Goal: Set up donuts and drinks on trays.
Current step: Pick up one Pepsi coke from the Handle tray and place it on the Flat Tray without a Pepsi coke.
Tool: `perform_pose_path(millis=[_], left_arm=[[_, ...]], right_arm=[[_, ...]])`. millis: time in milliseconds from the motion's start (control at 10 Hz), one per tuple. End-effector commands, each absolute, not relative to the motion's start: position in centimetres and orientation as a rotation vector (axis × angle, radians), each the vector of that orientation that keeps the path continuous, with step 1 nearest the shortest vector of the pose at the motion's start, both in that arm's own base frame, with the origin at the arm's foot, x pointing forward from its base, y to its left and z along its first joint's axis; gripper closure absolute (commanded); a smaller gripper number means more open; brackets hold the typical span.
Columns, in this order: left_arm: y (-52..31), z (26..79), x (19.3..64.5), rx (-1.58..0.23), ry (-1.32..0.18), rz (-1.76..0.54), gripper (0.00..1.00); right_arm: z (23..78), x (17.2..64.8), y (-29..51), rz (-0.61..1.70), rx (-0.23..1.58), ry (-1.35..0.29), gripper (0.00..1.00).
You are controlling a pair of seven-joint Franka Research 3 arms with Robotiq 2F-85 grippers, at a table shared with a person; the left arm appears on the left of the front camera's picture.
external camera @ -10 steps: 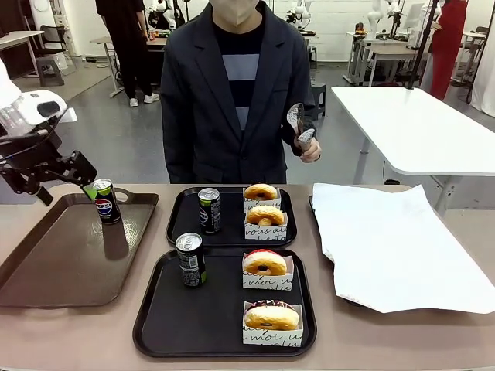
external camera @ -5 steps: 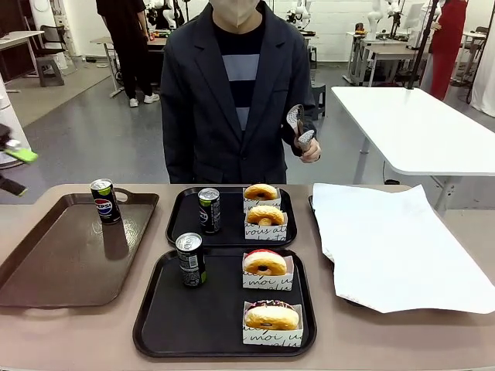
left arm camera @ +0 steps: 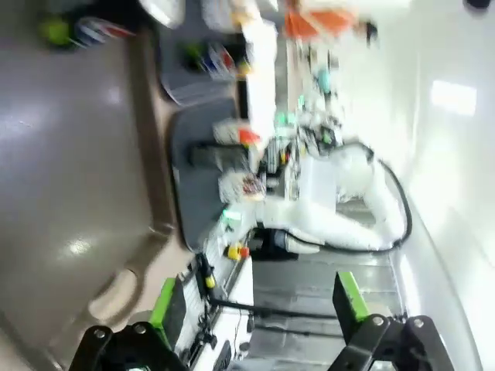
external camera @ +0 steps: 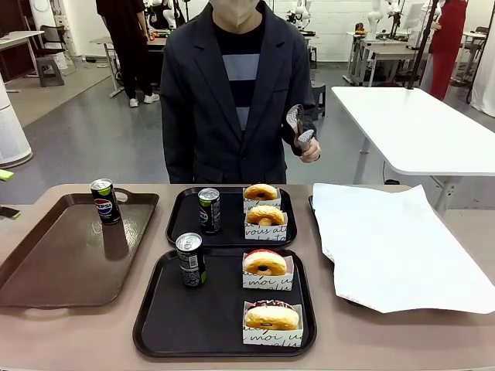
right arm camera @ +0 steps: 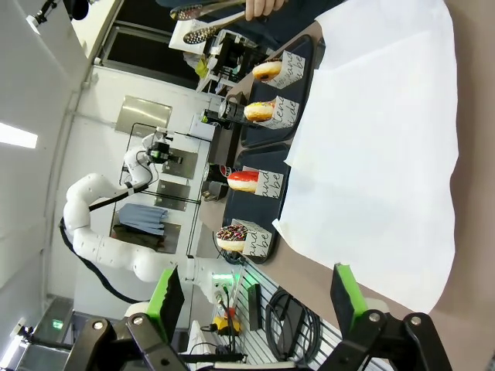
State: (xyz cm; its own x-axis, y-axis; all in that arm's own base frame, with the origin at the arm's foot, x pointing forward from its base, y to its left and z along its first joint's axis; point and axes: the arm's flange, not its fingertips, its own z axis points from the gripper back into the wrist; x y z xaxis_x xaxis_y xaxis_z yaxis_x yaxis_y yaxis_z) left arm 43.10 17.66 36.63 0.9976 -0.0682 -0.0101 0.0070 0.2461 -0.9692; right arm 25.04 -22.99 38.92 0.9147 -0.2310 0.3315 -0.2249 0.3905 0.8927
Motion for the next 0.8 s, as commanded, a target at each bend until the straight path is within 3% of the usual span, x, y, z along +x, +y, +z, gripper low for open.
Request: perform_pose_path(millis=[0,400,700], left_arm=[[18.5,36.6,44.1,-1.272,-0.043,0.026,0.0],[18.8,37.7,43.9,-1.289,-0.098,0.052,0.0],[19.6,36.4,44.6,-1.269,-0.061,0.029,0.0]], right_arm=[[39.0,25.2,-23.1,0.01,1.194,-0.467,0.0],[39.0,25.2,-23.1,0.01,1.194,-0.467,0.0],[39.0,25.2,-23.1,0.01,1.194,-0.467,0.0]])
